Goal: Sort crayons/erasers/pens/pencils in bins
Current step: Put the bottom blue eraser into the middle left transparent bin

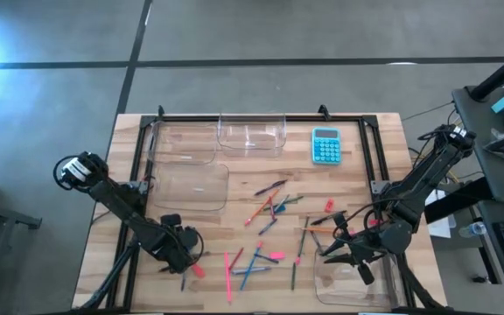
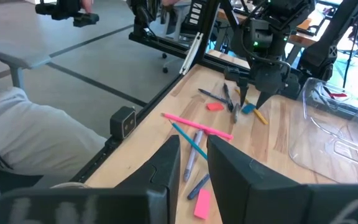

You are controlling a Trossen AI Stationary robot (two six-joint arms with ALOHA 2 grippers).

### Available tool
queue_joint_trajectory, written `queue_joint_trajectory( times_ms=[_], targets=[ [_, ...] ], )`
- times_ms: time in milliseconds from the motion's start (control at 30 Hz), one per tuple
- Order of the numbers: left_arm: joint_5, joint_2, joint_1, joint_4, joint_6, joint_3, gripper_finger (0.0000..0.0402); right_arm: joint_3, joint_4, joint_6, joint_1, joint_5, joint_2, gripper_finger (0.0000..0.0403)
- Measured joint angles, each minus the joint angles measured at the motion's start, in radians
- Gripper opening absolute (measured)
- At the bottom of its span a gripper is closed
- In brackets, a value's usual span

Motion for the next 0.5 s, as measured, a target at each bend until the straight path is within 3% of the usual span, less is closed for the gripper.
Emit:
queue_joint_trajectory(
  times_ms=[300, 500],
  targets=[
    [0.013, -0.003, 0.0, -0.001, 0.001, 0.003, 0.0095, 0.0, 0.0, -0.002, 0.0, 0.0, 0.0, 0.007],
    [0.028, -0.004, 0.0, -0.003, 0.005, 0.017, 0.0076, 0.0, 0.0, -0.003, 0.0, 0.001, 0.0, 0.007]
  ],
)
